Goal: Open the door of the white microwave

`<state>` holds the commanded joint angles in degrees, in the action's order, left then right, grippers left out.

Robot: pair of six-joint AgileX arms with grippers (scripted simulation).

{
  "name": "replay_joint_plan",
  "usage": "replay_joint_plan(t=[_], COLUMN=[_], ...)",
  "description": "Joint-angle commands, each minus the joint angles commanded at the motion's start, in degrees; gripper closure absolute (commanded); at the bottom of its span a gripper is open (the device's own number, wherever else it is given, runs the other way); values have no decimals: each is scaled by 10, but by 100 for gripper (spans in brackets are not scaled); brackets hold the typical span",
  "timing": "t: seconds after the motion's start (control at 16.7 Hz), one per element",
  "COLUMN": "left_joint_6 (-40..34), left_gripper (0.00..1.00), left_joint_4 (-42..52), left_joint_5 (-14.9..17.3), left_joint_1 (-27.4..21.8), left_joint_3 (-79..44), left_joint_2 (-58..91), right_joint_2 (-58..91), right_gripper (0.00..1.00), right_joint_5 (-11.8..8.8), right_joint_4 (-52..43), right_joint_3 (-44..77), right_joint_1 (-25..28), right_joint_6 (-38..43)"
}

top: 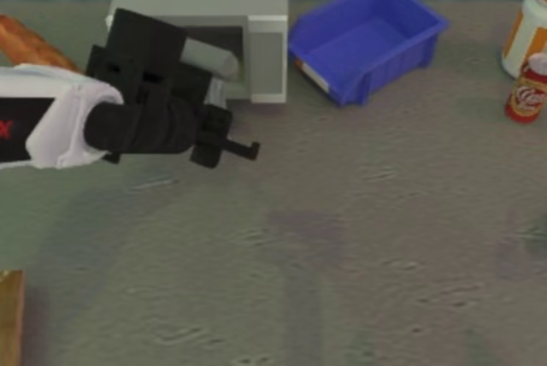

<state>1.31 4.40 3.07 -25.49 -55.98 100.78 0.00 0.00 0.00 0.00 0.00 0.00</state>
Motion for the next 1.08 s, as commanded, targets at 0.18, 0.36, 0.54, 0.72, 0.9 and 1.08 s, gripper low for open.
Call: replay_joint_plan(t=[0.18,0.36,0.54,0.72,0.9,1.08], left_joint_6=[0,0,-2,14,27,27], left_gripper=[100,100,100,100,100,100], left_joint_4=[0,0,1,0,0,0], left_joint_5=[0,0,6,15,23,23], left_joint_1=[0,0,-4,5,12,12], left_joint_3=[0,0,1,7,12,12], left_joint_2=[0,0,0,-6,-11,-11], right_joint_2=[0,0,0,0,0,0], right_gripper=[0,0,0,0,0,0], right_joint_5=[0,0,0,0,0,0], right_joint_4=[0,0,0,0,0,0], right_joint_3=[0,0,0,0,0,0], right_joint_1=[0,0,0,0,0,0], right_joint_6=[0,0,0,0,0,0])
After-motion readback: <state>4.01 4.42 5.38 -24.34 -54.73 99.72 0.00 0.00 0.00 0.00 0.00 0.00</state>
